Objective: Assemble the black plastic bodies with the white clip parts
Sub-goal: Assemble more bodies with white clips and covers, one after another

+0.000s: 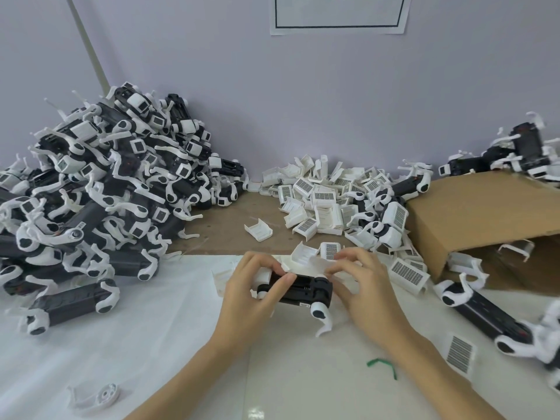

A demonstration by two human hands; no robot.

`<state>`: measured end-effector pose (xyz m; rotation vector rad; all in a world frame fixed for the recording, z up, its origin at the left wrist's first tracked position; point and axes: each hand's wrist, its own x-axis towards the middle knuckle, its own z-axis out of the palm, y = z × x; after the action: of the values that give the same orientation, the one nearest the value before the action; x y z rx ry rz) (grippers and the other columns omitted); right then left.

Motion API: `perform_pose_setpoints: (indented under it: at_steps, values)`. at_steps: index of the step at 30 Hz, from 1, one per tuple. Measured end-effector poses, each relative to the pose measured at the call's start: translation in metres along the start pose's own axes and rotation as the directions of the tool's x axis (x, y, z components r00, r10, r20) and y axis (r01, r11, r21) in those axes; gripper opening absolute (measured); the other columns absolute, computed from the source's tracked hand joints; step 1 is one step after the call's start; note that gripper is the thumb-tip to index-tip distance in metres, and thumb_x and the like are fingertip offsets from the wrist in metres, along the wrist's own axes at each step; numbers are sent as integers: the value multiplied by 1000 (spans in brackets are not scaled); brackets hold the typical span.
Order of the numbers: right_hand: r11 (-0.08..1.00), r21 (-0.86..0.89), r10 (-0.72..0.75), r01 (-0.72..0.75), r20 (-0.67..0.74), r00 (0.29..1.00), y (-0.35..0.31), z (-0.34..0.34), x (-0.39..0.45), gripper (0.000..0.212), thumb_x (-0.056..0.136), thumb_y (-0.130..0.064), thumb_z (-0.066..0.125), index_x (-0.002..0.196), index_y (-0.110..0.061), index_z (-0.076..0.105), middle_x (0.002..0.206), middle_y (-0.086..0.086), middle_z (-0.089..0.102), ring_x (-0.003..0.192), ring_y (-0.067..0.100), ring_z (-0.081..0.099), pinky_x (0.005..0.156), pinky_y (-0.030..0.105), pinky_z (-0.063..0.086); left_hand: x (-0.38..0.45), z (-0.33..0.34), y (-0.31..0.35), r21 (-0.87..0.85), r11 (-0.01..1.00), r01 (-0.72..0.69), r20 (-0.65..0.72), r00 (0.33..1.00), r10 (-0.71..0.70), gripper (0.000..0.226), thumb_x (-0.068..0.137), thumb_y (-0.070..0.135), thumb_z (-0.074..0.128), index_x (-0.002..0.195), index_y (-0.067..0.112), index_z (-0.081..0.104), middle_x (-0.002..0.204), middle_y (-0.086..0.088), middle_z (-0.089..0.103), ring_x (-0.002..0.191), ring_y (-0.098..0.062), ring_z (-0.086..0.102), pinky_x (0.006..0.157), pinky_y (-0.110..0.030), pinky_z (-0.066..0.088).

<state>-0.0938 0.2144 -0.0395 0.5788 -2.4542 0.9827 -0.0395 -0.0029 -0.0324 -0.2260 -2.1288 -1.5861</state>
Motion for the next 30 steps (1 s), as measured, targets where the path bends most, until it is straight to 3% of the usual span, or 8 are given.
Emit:
perform_pose_setpoints:
  at_steps: [2,5,9,14,17,22,25,30]
  values:
    - [965,240,115,-105,-28,993,-4,-1,3,7,90,-22,80,93,-27,77,118,-11,66,111,1,61,97,23,45,0,1,2,19,1000,11,14,1000,-11,12,94,39,66,91,27,66,101,9,61,102,-15,61,79,-12,44]
    - [768,588,275,-255,58,960,-11,-3,7,7,93,-24,77,97,-28,75,102,-10,77,100,5,71,87,16,52,-2,-1,4,-2,1000,31,67,997,-31,27,101,50,44,93,33,64,103,11,57,98,-13,58,74,-16,43]
    - [550,757,370,-351,156,916,-16,-3,10,47,78,-42,82,122,-32,69,98,-4,76,95,2,70,80,7,48,-4,-4,0,-60,998,22,93,996,-17,42,112,45,30,102,26,66,106,7,56,106,-21,57,91,-22,42]
    - [513,793,338,-329,166,926,-22,-6,14,36,89,-24,81,124,-25,73,117,17,72,105,15,68,102,34,51,-4,-4,-1,-68,997,43,111,993,-36,42,113,44,30,104,25,66,107,7,56,108,-21,57,93,-22,43]
    - [429,859,345,-279,129,930,-29,-5,10,51,75,-28,87,121,-17,66,120,17,72,115,28,71,103,42,55,-4,-4,-1,-73,996,53,109,993,-45,41,112,49,30,107,27,64,107,6,57,106,-20,57,86,-18,45]
    - [753,615,123,-234,217,968,-37,6,-1,38,82,-18,87,111,-21,62,115,-2,75,117,15,69,107,40,50,-6,-4,0,-153,972,180,133,978,-160,47,104,67,34,124,30,56,111,2,64,100,-25,62,74,-32,49]
    - [769,583,119,-262,272,955,-36,5,-3,34,87,-13,84,110,-17,60,112,-3,75,112,15,70,104,47,53,-4,-3,-1,-129,973,192,133,976,-175,39,105,60,38,121,31,58,104,8,65,93,-16,61,74,-34,45]
    - [774,610,110,-170,135,985,-41,5,-7,33,83,-25,86,105,-21,61,107,-4,75,104,18,72,94,43,57,-3,-1,-3,-69,985,156,165,976,-143,31,112,48,38,108,27,61,96,7,64,83,-13,57,73,-31,43]
